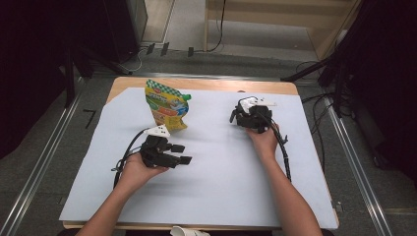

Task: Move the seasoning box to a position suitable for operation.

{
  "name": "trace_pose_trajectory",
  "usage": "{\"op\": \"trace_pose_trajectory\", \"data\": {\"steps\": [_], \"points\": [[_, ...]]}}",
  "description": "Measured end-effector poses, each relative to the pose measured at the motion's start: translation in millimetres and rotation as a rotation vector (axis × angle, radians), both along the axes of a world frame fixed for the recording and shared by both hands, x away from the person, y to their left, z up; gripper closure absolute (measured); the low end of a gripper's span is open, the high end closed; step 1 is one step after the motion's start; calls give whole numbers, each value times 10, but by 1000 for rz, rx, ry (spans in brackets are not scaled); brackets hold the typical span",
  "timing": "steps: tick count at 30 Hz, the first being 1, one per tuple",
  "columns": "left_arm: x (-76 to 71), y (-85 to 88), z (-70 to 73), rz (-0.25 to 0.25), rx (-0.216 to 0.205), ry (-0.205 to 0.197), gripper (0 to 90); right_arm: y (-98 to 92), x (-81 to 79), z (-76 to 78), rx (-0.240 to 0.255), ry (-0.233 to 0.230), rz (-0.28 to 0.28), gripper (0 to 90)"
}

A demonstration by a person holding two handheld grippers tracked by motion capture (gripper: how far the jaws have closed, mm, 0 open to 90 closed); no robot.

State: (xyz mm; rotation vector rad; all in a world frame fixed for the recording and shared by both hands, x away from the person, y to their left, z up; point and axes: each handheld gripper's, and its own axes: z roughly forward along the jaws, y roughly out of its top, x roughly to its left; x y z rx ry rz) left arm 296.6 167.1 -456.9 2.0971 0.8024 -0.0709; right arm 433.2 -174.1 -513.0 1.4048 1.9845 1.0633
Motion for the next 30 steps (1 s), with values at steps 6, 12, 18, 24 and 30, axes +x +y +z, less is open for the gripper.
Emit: {"op": "trace_pose_trajectory", "data": {"steps": [6, 12, 18, 24, 30], "points": [[35, 12, -4, 3, -3, 2, 415, 29, -105, 82, 16, -1, 28, 159], [73, 4, -13, 5, -2, -2, 415, 60, -276, 184, 43, -6, 63, 160], [115, -9, -9, 3, 1, 3, 418, 153, -477, 228, 23, -5, 123, 160], [154, -36, 7, -9, 3, 20, 426, 205, -707, 254, 41, -3, 153, 160], [191, -72, 5, -16, 11, 14, 427, 272, -927, 227, 30, 16, 195, 160]]}}
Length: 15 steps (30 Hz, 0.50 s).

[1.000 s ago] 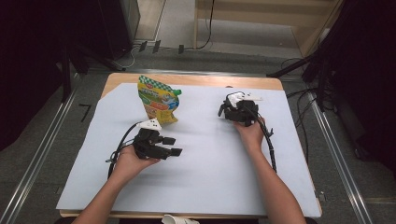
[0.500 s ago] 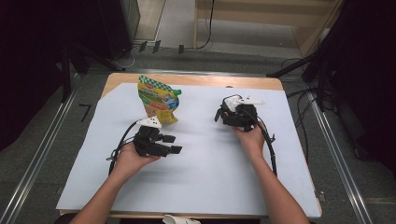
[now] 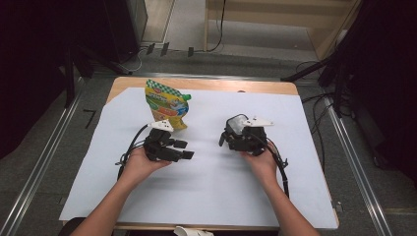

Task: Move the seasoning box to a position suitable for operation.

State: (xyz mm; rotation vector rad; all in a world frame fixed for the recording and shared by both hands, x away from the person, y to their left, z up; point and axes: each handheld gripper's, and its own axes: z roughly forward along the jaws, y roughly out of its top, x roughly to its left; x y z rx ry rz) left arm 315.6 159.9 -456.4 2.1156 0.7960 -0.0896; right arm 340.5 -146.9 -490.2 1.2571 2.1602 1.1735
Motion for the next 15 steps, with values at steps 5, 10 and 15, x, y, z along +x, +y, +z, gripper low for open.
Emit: {"op": "trace_pose_trajectory", "data": {"steps": [5, 10, 15], "points": [[12, -15, -1, -4, -10, -7, 428, 84, -151, -5, 4, 6, 44, 160], [30, -28, 4, -9, -9, -9, 431, 237, -332, -10, 19, 9, 99, 160], [36, -35, 12, -17, -9, -16, 432, 374, -413, -32, 14, 2, 148, 160]]}}
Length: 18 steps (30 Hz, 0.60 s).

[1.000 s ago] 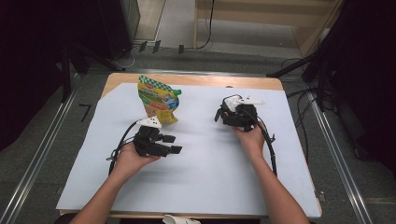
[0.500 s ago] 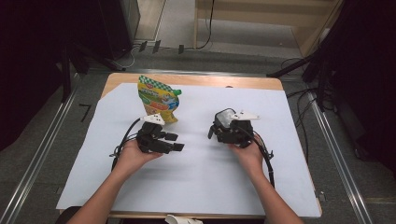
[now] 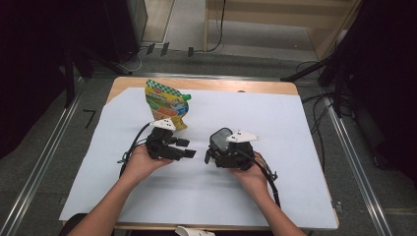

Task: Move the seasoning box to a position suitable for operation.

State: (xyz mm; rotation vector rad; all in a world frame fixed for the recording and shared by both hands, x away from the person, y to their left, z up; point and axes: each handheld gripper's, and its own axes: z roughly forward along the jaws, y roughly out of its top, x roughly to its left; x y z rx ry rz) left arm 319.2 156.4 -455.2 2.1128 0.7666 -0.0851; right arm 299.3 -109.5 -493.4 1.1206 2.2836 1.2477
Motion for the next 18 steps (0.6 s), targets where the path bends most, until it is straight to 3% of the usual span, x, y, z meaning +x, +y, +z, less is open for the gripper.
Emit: {"op": "trace_pose_trajectory", "data": {"steps": [12, 18], "points": [[2, -6, -4, -2, 1, -4, 435, 229, -105, -120, -17, 11, 69, 160], [-5, -24, -13, -7, 5, -5, 436, 254, -142, -165, -29, -29, 78, 159]]}}
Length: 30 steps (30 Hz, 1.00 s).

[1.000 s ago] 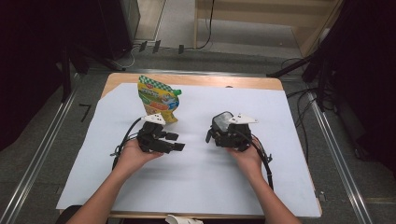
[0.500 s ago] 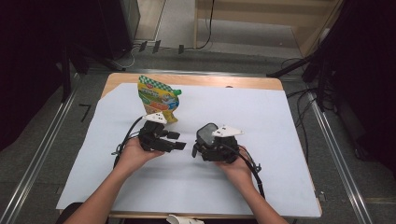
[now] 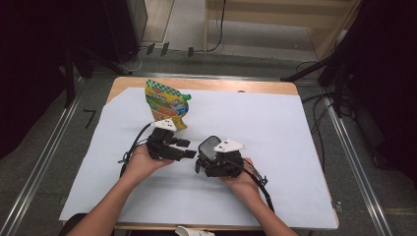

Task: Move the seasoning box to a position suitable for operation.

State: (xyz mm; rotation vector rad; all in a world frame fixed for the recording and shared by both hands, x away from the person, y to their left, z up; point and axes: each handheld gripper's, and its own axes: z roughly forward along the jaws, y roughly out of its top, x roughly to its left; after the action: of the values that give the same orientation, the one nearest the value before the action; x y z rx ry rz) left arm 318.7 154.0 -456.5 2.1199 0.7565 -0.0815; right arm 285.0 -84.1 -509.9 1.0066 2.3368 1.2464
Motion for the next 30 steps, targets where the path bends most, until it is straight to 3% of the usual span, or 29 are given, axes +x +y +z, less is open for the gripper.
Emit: {"op": "trace_pose_trajectory", "data": {"steps": [8, 18, 25, 30], "points": [[0, -19, -22, -14, 7, 5, 438, -21, 11, 6, 12, 15, 17, 139], [5, -89, -41, -43, 16, 8, 442, -222, -89, 49, 14, 121, 35, 142], [6, -88, -36, -44, 7, 13, 449, -427, -248, 230, 45, 99, 47, 176], [-6, -102, -32, -51, 14, 12, 466, -547, -326, 270, 52, 121, 47, 212]]}}
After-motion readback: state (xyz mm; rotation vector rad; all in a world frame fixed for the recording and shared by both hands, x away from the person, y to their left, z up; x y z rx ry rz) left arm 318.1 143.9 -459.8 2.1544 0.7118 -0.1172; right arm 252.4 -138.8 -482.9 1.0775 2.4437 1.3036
